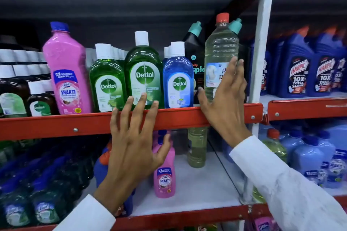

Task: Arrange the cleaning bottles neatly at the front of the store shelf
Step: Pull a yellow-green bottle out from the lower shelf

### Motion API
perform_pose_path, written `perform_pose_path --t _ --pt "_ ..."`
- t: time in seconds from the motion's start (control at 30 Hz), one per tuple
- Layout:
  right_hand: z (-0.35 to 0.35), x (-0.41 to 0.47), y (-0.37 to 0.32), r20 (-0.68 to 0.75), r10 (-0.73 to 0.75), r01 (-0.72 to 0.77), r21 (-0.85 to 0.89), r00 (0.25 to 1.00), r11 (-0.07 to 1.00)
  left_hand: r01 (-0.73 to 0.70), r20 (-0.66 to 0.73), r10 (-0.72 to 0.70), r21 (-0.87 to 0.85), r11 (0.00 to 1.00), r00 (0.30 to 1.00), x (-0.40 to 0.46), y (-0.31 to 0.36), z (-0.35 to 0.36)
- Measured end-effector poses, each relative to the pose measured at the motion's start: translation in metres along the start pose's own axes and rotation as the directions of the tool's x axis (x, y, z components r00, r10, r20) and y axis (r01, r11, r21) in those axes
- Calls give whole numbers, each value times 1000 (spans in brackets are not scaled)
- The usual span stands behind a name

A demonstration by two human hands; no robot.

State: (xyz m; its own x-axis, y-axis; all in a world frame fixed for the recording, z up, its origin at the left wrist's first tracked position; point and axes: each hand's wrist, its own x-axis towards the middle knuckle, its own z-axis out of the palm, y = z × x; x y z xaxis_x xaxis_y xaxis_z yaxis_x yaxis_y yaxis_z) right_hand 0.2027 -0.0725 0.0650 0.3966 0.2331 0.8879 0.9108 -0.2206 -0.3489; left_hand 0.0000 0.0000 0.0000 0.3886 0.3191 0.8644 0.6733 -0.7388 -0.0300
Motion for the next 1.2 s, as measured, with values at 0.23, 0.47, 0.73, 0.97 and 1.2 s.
perform_pose_path --t 0.23,0.47,0.73,0.97,1.2 --pt "6 36 16 66 221 -230 211 973 950 -28 14 28 24 999 1000 -4 -6 13" --pt "7 37 18 -161 202 -122 402 966 908 -29 -7 29 31 999 1000 -4 -7 16" --pt "-69 16 -4 -304 188 4 535 934 845 -23 -22 23 23 999 999 -2 -5 12" --pt "-81 -83 13 -47 208 -147 556 977 818 14 -19 -14 -6 1000 1000 -1 -2 11" --pt "-27 -161 52 193 238 -304 490 952 817 11 -55 -13 -33 999 998 -1 -4 10"
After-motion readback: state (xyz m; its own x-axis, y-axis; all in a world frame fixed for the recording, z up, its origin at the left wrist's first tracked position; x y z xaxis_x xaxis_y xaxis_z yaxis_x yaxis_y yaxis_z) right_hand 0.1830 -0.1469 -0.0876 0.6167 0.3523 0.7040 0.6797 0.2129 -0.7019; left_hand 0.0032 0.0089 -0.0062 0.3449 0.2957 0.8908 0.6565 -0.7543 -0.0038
